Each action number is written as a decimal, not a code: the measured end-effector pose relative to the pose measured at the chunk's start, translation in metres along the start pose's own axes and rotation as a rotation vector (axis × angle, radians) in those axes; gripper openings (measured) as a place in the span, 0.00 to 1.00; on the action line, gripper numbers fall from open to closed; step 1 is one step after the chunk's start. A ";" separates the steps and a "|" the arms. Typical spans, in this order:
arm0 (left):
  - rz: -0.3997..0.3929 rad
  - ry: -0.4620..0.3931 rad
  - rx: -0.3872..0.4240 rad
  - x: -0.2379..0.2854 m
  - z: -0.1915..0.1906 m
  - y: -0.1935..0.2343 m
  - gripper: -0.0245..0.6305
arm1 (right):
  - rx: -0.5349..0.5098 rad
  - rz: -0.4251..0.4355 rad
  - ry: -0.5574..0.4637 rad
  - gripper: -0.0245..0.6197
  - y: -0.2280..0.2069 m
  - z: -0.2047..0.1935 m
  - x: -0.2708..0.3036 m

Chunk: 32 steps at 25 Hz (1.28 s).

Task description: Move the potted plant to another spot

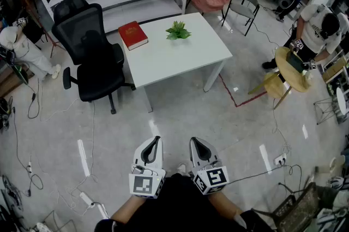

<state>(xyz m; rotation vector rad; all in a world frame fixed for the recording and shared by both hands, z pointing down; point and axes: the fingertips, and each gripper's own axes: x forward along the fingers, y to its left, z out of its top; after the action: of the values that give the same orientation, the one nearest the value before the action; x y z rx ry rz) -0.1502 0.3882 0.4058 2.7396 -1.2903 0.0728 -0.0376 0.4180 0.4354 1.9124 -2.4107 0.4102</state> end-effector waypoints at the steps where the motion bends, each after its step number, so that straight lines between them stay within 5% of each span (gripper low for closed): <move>1: -0.001 0.003 0.000 0.000 0.000 -0.001 0.06 | 0.003 -0.002 0.000 0.06 -0.001 0.000 0.000; 32: 0.080 0.012 -0.012 0.041 -0.020 -0.055 0.06 | 0.035 0.063 -0.026 0.06 -0.071 0.000 -0.021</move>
<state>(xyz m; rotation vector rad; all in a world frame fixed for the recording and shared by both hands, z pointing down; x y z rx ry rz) -0.0820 0.3941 0.4252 2.6732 -1.3929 0.0875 0.0357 0.4229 0.4443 1.8706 -2.5018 0.4358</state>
